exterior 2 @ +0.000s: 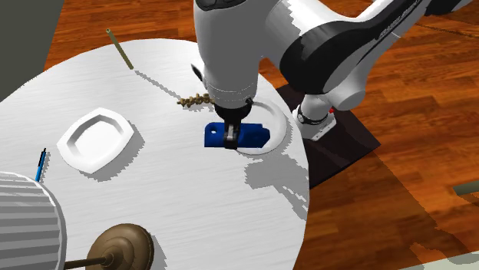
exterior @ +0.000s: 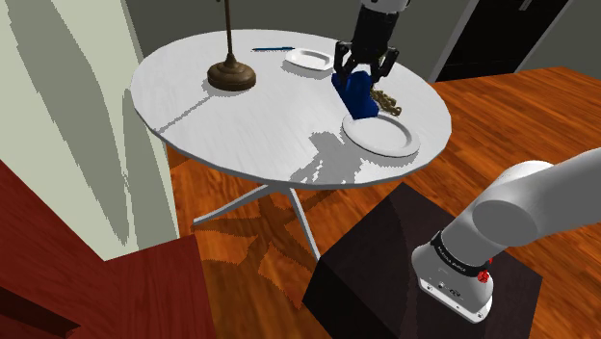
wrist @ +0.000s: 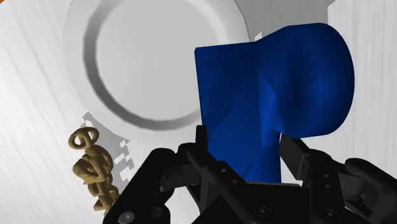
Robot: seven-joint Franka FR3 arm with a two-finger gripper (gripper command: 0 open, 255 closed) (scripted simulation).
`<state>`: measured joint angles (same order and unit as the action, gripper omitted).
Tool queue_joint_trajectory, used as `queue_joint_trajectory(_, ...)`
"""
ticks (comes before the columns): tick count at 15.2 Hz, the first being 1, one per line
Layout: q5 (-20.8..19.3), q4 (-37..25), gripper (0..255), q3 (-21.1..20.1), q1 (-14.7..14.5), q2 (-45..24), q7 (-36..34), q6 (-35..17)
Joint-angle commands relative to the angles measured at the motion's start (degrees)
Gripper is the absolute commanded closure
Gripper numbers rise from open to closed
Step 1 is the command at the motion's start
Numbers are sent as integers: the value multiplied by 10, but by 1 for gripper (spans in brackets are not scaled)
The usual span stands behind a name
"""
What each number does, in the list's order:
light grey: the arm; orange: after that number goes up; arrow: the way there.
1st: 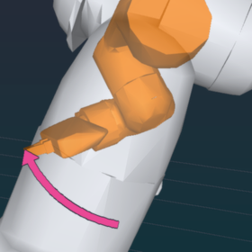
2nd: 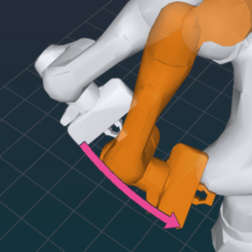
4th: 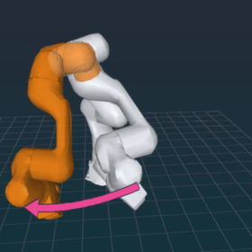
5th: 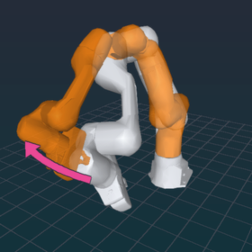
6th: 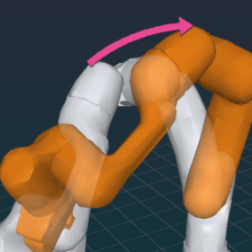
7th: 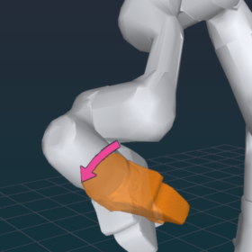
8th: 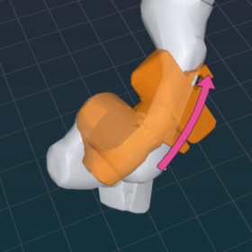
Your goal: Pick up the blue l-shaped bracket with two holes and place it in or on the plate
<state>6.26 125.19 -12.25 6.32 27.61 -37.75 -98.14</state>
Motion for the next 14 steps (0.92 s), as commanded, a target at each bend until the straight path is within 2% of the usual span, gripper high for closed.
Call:
queue_joint_trajectory(1,2,43,255,15,0,52,17,9)
queue_joint_trajectory(6,-6,131,255,51,0,165,53,37)
queue_joint_trajectory(14,-2,197,255,46,-2,171,55,-22)
